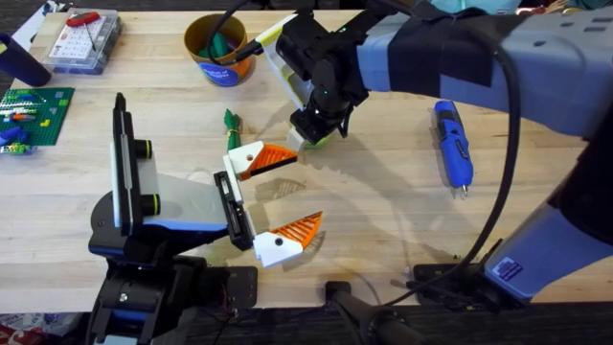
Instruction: Pick up the gripper from the table and insert it into the empty holder that is missing its gripper. Then pick up a screw, insert it into the mounting hole, and use the screwdriver to tighten it. Finally, clean up the table by picking up the vegetable and placing it into the bucket.
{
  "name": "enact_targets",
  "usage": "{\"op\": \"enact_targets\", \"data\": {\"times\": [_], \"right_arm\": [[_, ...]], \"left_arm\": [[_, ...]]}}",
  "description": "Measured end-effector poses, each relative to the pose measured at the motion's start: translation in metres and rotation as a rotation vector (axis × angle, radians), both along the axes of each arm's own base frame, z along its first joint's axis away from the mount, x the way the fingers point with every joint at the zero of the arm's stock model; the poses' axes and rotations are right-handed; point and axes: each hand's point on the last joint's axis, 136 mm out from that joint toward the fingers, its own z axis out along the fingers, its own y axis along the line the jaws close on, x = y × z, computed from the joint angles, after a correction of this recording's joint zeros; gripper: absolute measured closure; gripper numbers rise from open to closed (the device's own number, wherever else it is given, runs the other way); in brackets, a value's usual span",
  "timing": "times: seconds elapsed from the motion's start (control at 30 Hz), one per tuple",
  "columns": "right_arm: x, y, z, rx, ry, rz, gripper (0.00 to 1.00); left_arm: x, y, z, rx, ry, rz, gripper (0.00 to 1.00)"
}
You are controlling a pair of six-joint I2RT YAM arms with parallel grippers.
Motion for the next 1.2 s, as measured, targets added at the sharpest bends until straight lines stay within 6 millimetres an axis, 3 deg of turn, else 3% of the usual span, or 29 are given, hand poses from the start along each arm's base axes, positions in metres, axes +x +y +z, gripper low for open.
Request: {"op": "enact_targets", "data": {"times": [0.57,0.73,0.93,1.07,1.2], "right_arm": [[-0.001,0.0,0.003,0.003,-0.003,0.0,0.53],[-0.003,-0.004,0.042,0.051,-0.061,0.0,0.53],[-0.016,-0.025,0.089,0.053,-0.124,-0.014,0.53],[-0.022,-0.032,0.101,0.07,-0.147,-0.021,0.53],[-0.035,-0.045,0.099,0.077,-0.151,-0.041,0.53]], "left_arm": [[0.0,0.0,0.0,0.0,0.001,0.0,0.012],[0.0,0.0,0.0,0.0,0.001,0.0,0.012],[0.0,0.0,0.0,0.0,0.002,0.0,0.012],[0.0,0.0,0.0,0.0,0.002,0.0,0.012],[0.0,0.0,0.0,0.0,0.001,0.0,0.012]]}}
